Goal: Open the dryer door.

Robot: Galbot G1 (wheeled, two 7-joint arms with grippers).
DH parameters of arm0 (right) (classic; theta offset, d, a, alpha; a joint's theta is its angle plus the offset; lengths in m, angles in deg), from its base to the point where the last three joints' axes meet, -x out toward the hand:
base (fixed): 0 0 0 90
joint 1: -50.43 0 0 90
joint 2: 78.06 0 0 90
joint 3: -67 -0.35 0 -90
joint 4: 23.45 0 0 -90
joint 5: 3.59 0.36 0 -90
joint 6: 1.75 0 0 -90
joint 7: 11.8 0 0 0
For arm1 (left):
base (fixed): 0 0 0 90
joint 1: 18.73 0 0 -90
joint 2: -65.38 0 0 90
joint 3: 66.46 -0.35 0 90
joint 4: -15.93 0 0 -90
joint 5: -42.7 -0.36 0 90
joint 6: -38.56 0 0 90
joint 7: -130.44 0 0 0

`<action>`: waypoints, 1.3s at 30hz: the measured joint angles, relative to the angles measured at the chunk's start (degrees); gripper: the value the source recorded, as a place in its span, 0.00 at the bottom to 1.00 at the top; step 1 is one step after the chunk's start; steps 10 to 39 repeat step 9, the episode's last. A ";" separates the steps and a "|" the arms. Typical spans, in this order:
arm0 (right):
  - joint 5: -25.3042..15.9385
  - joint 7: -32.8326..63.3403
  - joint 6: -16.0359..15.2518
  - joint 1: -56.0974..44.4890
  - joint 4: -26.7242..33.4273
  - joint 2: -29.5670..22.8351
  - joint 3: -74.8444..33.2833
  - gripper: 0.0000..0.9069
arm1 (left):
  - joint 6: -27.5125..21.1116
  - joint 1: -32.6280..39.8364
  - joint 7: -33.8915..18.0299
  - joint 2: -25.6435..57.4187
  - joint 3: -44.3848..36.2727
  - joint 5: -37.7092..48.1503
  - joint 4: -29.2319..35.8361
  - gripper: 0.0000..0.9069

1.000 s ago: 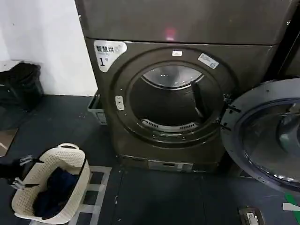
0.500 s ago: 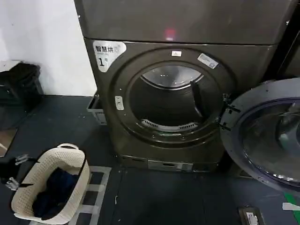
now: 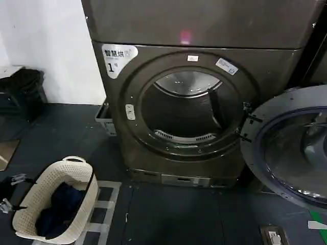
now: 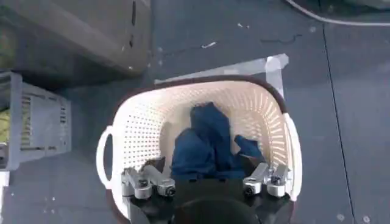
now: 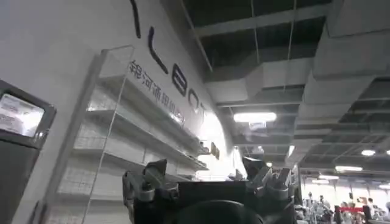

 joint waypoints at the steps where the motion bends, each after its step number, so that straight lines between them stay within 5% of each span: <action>1: 0.00 0.01 0.01 0.01 -0.01 0.00 0.00 1.00 | 0.05 0.02 0.17 -0.08 0.00 0.08 -0.08 1.00; 39: -0.02 0.23 -0.22 -0.02 -0.67 0.00 -0.01 1.00 | -0.66 0.46 0.61 -1.37 0.00 0.59 0.05 1.00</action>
